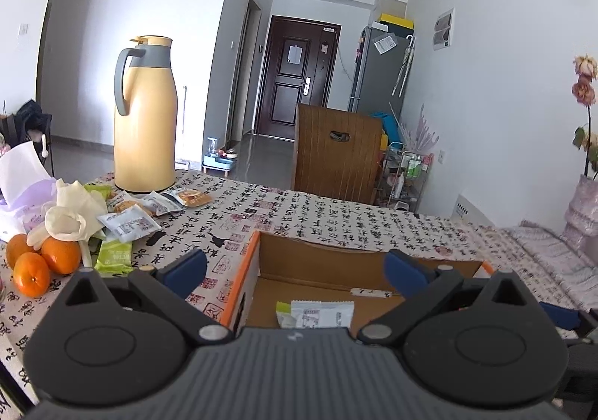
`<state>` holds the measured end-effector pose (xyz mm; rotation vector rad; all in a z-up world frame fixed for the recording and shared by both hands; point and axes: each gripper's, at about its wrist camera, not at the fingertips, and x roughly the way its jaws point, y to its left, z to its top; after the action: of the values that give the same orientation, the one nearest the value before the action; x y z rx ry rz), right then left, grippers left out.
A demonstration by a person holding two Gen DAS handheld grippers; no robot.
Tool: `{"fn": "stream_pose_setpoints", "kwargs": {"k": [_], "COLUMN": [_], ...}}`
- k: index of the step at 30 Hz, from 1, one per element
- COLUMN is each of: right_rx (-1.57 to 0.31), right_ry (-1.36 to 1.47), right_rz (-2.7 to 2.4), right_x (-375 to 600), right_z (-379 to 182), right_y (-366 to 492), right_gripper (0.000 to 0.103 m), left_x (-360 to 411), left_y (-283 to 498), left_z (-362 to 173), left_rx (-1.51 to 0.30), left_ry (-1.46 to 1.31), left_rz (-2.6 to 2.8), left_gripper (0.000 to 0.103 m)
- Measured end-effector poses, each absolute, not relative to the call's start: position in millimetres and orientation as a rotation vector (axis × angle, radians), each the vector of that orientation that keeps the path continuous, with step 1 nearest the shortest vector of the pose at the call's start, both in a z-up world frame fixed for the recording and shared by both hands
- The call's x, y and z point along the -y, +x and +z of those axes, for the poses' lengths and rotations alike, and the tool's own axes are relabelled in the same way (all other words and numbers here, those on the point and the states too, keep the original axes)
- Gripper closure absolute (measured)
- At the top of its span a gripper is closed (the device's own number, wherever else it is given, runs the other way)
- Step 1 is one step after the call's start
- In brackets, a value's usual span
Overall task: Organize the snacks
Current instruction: 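Lower both packets into the cardboard box and open both tools, then move both tools back to the snack pile and approach a white packet with the right tool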
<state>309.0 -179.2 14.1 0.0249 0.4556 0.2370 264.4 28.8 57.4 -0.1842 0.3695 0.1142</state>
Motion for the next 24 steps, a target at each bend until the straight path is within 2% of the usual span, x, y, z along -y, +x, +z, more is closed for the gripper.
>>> {"fn": "stream_pose_setpoints", "kwargs": {"k": [12, 24], "right_rx": [-0.413, -0.422], "right_ry": [-0.018, -0.006], "right_rz": [0.237, 0.238], "right_x": [182.0, 201.9], "right_z": [46.1, 43.5], "right_y": [269.4, 200.6], "right_gripper": [0.0, 0.0], "left_x": [-20.1, -17.7], "left_y": [219.9, 158.5], "left_z": [95.1, 91.0], "left_rx": [-0.316, -0.346], "left_ry": [-0.167, -0.149], "left_rz": [0.097, 0.101], "left_gripper": [0.0, 0.0]}}
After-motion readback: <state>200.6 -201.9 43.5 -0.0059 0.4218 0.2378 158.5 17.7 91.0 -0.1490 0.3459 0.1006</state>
